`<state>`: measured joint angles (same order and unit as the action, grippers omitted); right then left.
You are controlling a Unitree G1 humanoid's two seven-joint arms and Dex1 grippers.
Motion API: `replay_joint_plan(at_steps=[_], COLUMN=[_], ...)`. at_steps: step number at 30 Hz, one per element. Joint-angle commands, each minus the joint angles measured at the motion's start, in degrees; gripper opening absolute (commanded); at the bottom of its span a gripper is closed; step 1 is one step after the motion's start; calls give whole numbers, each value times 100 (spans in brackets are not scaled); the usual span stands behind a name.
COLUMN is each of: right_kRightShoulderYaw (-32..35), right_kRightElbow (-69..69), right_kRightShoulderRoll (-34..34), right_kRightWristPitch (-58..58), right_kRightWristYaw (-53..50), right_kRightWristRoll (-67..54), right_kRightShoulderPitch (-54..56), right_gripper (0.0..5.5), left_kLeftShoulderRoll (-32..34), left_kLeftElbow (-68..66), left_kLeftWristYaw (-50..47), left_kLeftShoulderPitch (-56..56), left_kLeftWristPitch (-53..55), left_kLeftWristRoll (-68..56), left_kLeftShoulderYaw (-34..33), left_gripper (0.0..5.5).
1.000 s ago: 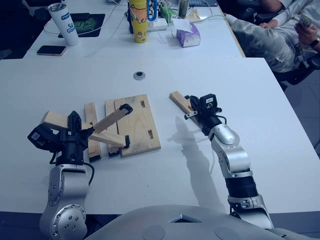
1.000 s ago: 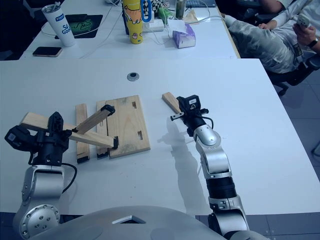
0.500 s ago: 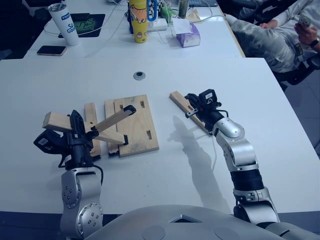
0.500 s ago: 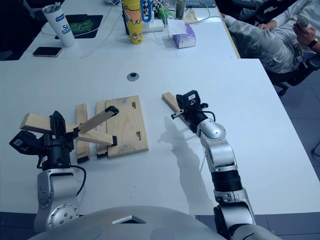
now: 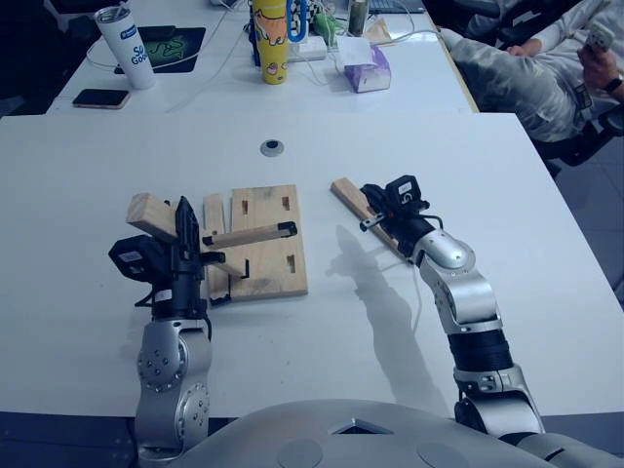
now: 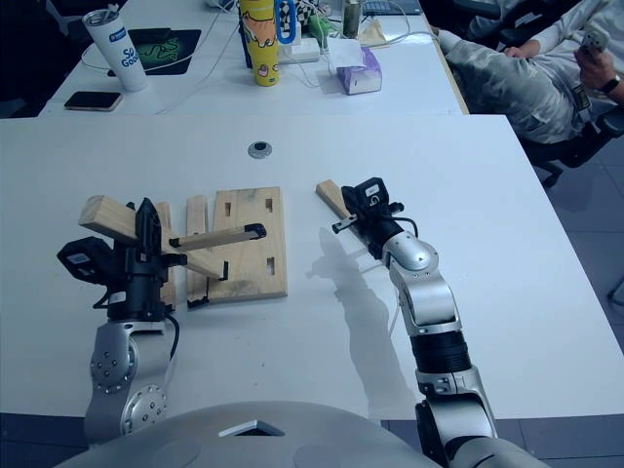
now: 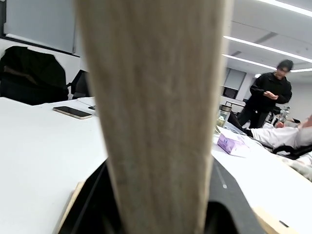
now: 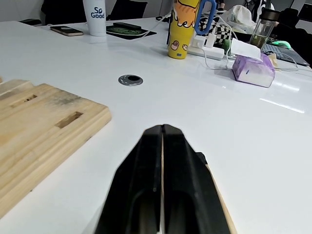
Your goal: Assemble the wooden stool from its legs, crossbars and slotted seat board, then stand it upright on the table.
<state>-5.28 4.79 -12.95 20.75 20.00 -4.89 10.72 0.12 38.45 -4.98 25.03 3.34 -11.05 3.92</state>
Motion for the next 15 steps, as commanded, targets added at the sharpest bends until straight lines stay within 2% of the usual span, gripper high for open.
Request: replay_joint_plan(at_steps=[1,5,11,12,15], right_kRightShoulderYaw=[20,29,51,53,53], right_kRightElbow=[-36,-89,-141,-143,-145], right_kRightShoulderRoll=[12,29,74,78,81], right_kRightWristPitch=[-5,-52,-124,-133,-154], right_kRightWristYaw=[-22,-45,-104,-114,-132], right_kRightWristRoll=[13,21,34,34,30], right_kRightShoulderPitch=[144,163,158,155,148], right_gripper=[0,0,0,0,0], left_kLeftShoulderRoll=[187,279,279,262,184], left_kLeftElbow=[-288,-186,-269,-247,-153], left_kLeftWristYaw=[75,197,238,239,219], left_kLeftShoulderPitch=[30,-115,-162,-185,-263], left_kLeftWristPitch=[690,872,678,593,333], left_kLeftWristRoll=[400,586,556,544,480], left_kLeftShoulderYaw=[337,502,323,281,99], left_gripper=[102,102,102,131,167])
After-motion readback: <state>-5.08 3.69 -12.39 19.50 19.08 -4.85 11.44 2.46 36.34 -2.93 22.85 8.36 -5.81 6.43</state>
